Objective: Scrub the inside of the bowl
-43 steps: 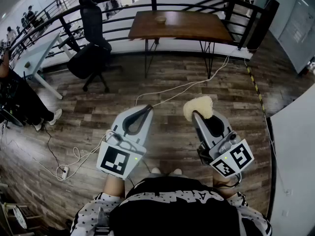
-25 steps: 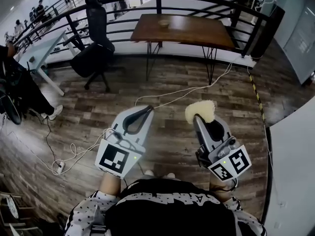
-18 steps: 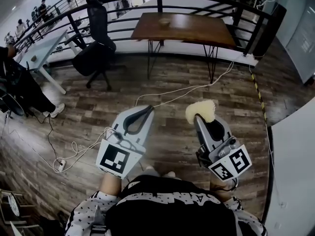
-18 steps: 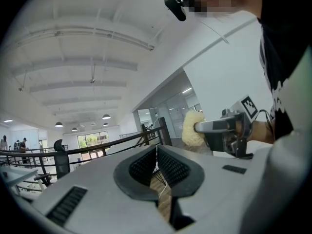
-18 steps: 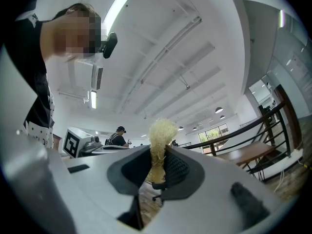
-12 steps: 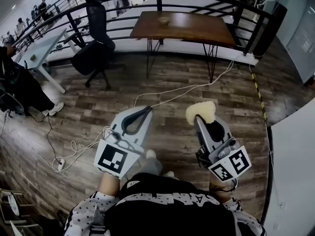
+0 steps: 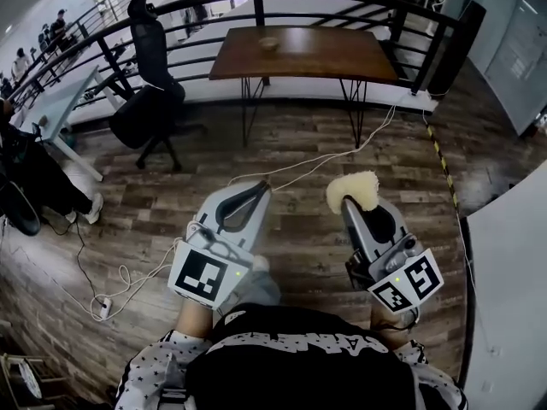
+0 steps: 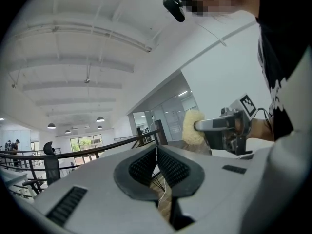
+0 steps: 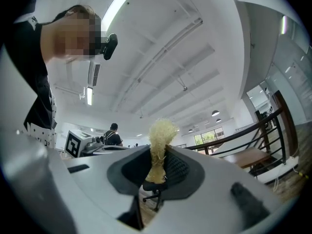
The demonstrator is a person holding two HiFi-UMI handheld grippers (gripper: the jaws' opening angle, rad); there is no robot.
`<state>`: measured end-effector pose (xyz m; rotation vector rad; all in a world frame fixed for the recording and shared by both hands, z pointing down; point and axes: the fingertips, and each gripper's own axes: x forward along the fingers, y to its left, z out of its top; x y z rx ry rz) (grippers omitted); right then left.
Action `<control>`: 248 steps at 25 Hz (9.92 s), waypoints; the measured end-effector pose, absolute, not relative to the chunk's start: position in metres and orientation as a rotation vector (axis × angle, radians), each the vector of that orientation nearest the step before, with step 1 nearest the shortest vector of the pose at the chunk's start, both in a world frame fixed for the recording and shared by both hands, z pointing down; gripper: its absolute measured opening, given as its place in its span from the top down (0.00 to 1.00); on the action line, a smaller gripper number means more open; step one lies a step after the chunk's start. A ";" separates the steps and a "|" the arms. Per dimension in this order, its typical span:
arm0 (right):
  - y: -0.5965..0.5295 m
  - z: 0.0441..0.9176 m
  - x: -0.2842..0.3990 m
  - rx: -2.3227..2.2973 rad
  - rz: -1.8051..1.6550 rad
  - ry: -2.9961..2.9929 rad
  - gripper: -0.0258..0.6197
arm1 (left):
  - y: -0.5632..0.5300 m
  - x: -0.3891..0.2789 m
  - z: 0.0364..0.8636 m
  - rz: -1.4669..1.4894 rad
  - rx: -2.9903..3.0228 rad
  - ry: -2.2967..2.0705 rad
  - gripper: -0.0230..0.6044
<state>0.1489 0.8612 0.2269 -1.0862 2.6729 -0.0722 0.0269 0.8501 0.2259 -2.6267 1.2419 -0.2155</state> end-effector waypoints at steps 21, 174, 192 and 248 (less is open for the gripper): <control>0.714 0.223 0.081 -1.167 -0.030 2.680 0.86 | 0.695 -0.043 0.222 -0.126 -2.662 1.207 0.94; 0.063 0.289 0.113 -0.923 -0.158 2.844 0.86 | 0.076 -0.038 0.290 -0.163 -2.711 1.632 0.82; -0.028 0.285 0.070 -1.024 -0.164 2.814 0.86 | -0.026 -0.084 0.285 -0.123 -2.774 1.545 0.82; -0.251 0.338 -0.012 -1.273 -0.212 2.790 0.86 | -0.267 -0.142 0.404 -0.317 -3.031 1.479 0.82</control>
